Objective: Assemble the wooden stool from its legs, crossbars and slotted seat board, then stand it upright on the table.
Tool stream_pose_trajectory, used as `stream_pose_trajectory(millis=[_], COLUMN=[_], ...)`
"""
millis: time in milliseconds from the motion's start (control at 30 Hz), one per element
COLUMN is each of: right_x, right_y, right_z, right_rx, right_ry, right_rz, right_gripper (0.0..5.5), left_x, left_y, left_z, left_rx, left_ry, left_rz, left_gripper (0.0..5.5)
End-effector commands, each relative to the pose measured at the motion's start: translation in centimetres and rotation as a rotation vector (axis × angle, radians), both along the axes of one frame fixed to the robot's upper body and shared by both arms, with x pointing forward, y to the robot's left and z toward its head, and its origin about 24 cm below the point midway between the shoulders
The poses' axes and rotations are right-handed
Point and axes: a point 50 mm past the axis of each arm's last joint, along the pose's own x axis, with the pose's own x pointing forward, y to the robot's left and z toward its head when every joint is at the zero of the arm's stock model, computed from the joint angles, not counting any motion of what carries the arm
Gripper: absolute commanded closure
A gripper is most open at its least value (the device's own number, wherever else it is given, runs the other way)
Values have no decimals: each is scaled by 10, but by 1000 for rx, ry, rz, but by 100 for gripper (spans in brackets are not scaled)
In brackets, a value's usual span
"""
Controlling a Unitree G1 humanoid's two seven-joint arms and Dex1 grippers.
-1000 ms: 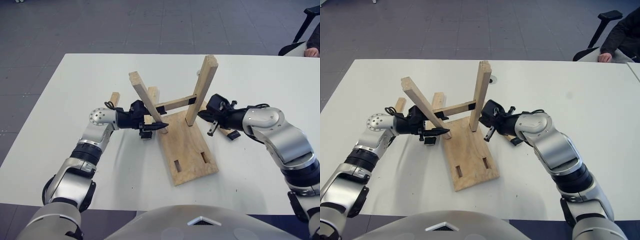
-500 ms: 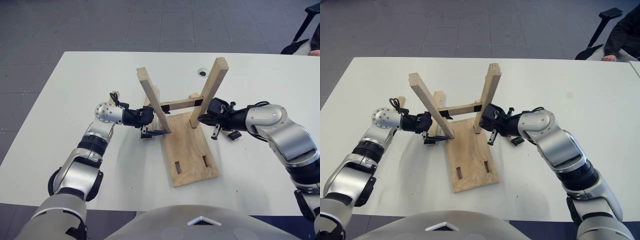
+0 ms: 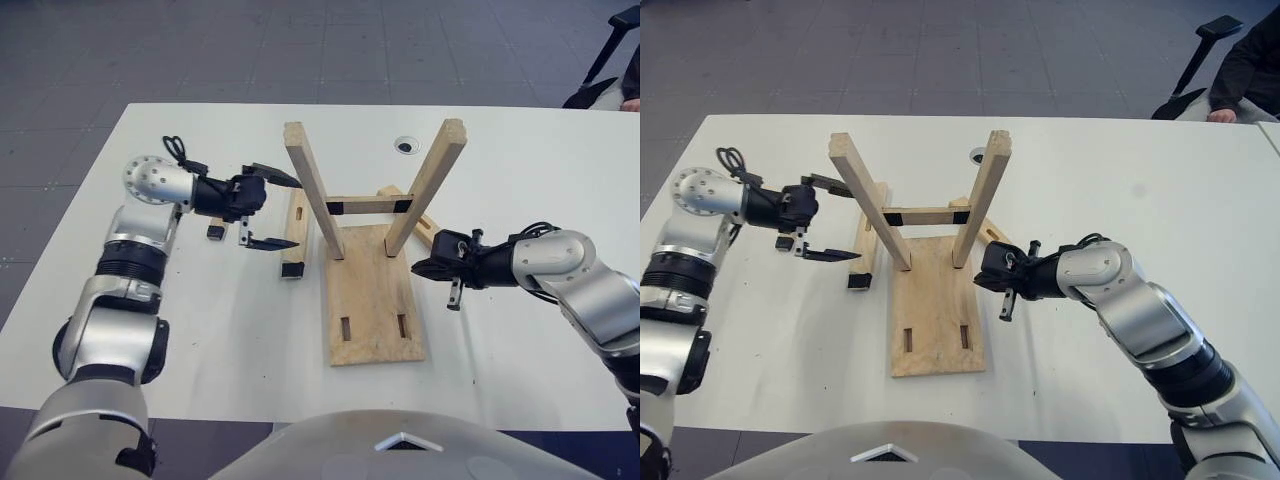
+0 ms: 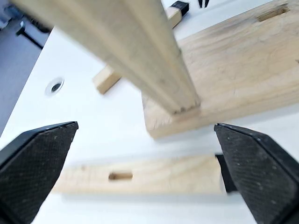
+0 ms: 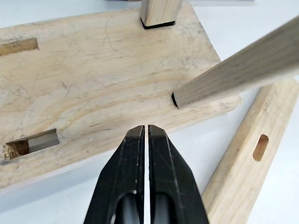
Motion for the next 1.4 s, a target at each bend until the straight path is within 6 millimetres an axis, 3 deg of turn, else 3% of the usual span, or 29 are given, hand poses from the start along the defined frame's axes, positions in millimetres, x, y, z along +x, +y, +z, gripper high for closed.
stream_pose_trajectory(millis=[33, 133, 233, 300, 433, 533, 733, 800, 1000, 1100, 1233, 1300, 1333, 1400], right_x=[-6, -9, -9, -4, -5, -10, -15, -16, -20, -24, -25, -25, -25, -25], right_y=[-4, -1, 9, 20, 37, 42, 35, 31, 32, 32, 31, 31, 31, 30], right_z=[-4, -14, -19, -15, -23, -30, -70, -83, -93, -95, -95, -95, -95, -95], right_rx=[16, 98, 146, 230, 346, 364, 276, 235, 218, 216, 211, 209, 208, 205], right_ry=[32, 71, 45, 26, 113, 170, 214, 223, 227, 237, 241, 240, 240, 239], right_rz=[17, 24, 46, 37, 51, 86, 73, 58, 58, 64, 66, 65, 63, 59], right_gripper=[540, 540, 540, 540, 469, 407, 313, 313, 310, 310, 310, 310, 310, 310], left_x=[17, 18, 14, 10, 4, 1, -8, -8, -10, -7, -16, -12, -7, -11], left_y=[40, 38, 9, -13, -48, -63, -91, -99, -116, -118, -113, -112, -115, -128], left_z=[75, 133, 160, 166, 167, 164, 172, 167, 162, 178, 239, 228, 204, 134], left_rx=[-178, -456, -618, -668, -701, -713, -798, -826, -847, -891, -1009, -984, -950, -835], left_ry=[-233, -309, -290, -255, -192, -138, 11, 74, 147, 60, -171, -108, -3, 248], left_rz=[464, 688, 721, 718, 669, 635, 574, 585, 633, 645, 588, 613, 638, 690], left_gripper=[7, 7, 7, 7, 4, 4, 4, 4, 114, 128, 128, 128, 128, 128])
